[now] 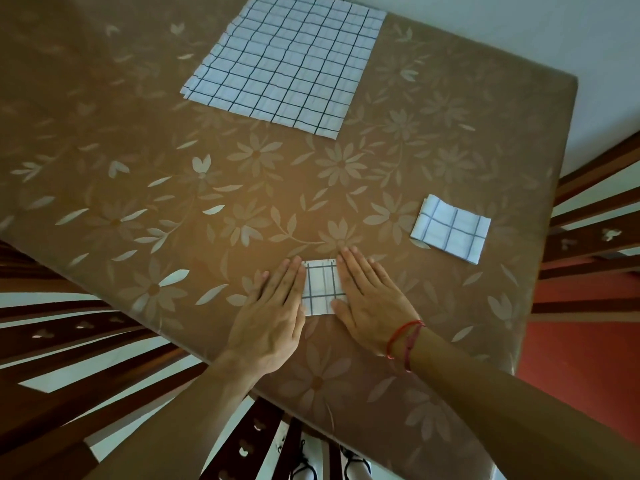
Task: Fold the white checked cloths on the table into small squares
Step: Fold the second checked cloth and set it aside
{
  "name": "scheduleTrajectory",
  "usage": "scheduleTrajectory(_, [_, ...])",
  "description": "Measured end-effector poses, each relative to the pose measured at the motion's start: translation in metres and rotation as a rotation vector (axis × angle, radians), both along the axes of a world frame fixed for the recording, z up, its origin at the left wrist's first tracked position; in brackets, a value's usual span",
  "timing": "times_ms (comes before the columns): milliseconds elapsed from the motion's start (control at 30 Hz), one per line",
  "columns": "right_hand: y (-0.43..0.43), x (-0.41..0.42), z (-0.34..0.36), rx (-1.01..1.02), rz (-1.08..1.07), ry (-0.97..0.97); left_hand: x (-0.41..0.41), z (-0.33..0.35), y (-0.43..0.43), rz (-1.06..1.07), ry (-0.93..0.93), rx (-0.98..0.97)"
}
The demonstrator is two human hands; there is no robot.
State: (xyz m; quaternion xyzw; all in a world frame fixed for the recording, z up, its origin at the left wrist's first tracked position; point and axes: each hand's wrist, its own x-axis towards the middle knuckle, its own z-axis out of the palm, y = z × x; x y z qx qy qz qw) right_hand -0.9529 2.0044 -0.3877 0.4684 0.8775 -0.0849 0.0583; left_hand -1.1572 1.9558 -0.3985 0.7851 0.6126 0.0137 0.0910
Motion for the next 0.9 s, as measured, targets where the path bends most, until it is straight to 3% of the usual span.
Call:
scheduleTrajectory(333, [0.003, 0.004, 0.005, -0.053, -0.022, -0.02, 0.006, 0.015, 0.003, 0.05, -0.053, -0.047])
scheduleTrajectory(533, [0.01, -0.001, 0.017, -0.127, -0.017, -0.029, 0.013, 0.034, 0.02, 0.135, -0.288, -0.021])
scheduleTrajectory(667, [0.014, -0.01, 0.028, -0.131, -0.017, -0.033, 0.02, 0.05, 0.036, 0.273, -0.355, -0.105])
scheduleTrajectory(900, [0.029, -0.018, 0.052, -0.094, -0.018, 0.056, 0.021, 0.061, 0.039, 0.431, -0.703, -0.17])
